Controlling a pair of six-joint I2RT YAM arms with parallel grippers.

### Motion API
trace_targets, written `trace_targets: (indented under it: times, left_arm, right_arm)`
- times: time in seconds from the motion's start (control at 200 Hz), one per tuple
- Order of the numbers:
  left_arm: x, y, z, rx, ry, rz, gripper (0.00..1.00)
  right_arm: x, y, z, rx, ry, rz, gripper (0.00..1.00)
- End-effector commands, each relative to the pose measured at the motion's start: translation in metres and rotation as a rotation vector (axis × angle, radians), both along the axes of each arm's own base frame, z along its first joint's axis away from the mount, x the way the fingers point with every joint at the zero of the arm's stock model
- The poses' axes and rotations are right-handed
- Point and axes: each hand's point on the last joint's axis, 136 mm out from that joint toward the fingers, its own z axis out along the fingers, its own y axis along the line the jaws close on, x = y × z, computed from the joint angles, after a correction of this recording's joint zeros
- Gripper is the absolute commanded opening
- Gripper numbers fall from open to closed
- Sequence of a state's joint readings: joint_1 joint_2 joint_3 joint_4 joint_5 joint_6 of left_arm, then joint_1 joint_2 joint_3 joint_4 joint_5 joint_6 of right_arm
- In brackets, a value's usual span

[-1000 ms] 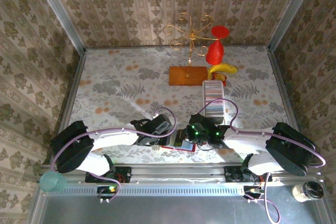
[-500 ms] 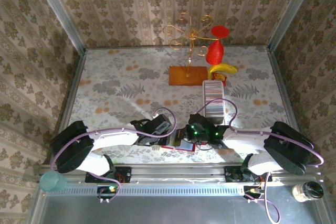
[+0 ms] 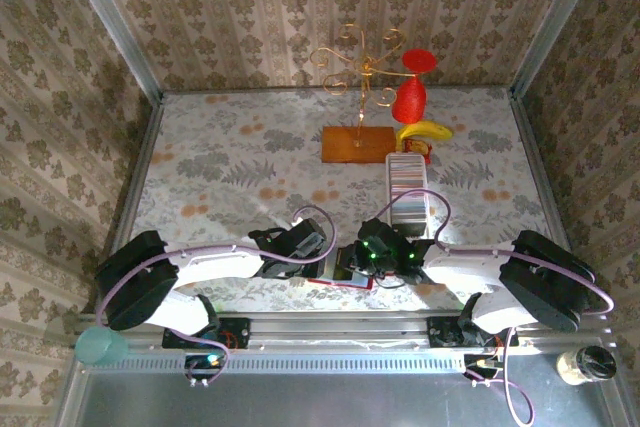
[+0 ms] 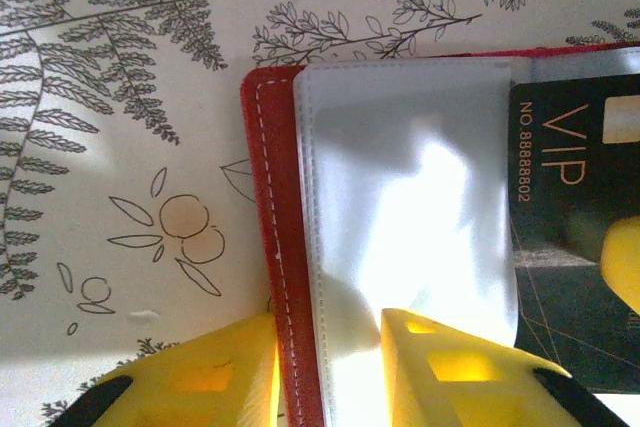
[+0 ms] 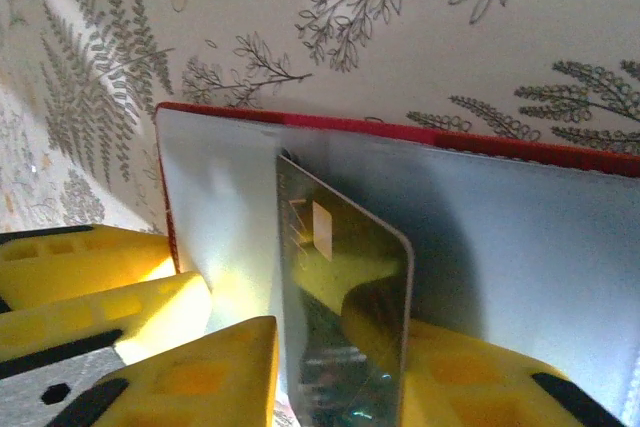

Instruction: Put the credit cards into the card holder

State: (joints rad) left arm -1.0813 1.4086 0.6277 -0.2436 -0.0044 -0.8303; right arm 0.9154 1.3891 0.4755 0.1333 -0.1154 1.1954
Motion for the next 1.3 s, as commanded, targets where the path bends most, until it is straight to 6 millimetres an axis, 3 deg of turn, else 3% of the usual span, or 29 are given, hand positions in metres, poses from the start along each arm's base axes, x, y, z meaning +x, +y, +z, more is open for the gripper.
trace_targets:
  times: [0.0,0.15,0.845,1.055,1.295]
  left_arm:
    - [-0.01,0.01,-0.009,0.032,0.027,0.0,0.31]
    - [-0.011,0.01,-0.009,0.032,0.028,-0.001,0.31]
    - [-0.011,0.011,-0.008,0.021,0.023,0.004,0.32]
    - [-0.011,0.014,-0.007,0.021,0.013,0.013,0.34]
    - [-0.011,0.014,-0.007,0.019,0.014,0.015,0.36]
  right_arm:
    - [-0.002,-0.007,-0.006,-0.067,0.003,0.011,0.32]
    - [-0.001,-0.002,-0.006,-0.052,0.003,0.017,0.27]
    - [0.01,0.015,0.002,0.004,-0.017,-0.007,0.26]
    - [0.009,0.013,0.003,-0.032,-0.014,0.011,0.3]
    - [0.006,0.001,0.002,-0.093,-0.016,0.017,0.43]
